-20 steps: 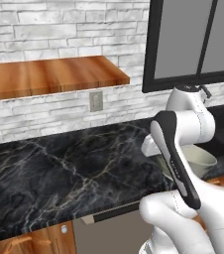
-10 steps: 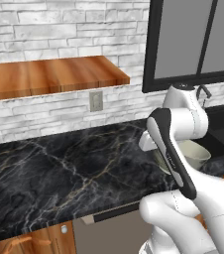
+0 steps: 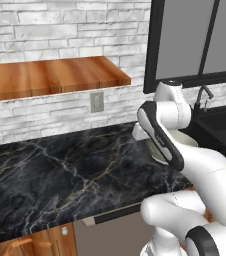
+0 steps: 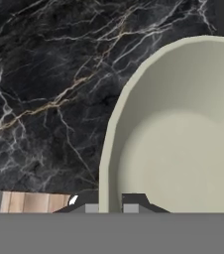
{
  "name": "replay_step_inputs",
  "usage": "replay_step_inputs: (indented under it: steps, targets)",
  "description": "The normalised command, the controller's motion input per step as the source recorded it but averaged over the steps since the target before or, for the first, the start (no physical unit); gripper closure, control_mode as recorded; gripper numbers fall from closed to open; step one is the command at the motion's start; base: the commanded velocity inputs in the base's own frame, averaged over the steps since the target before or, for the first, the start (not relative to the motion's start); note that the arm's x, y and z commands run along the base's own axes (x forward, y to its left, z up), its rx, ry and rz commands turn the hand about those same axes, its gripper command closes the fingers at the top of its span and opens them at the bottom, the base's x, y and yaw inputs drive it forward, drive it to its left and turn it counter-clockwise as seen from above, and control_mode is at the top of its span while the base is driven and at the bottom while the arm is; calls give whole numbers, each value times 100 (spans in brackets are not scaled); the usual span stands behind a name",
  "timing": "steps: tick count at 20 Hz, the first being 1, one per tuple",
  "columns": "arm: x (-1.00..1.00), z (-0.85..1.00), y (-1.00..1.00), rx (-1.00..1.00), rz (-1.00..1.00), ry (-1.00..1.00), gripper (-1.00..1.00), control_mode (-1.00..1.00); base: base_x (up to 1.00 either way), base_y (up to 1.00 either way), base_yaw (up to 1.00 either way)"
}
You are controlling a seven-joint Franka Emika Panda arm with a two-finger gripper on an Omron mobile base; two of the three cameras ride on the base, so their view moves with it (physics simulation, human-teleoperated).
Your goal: Pick the cup and bowl from the counter and place them on the counter next to the sink.
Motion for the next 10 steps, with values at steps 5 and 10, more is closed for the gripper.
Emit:
replay_step_inputs:
  steps: [5,10]
  targets:
    - [46,-4,0,0,0,0,100,-100,0,0,0]
    - [50,-25,-2,-1,-2,0,100,-100,0,0,0]
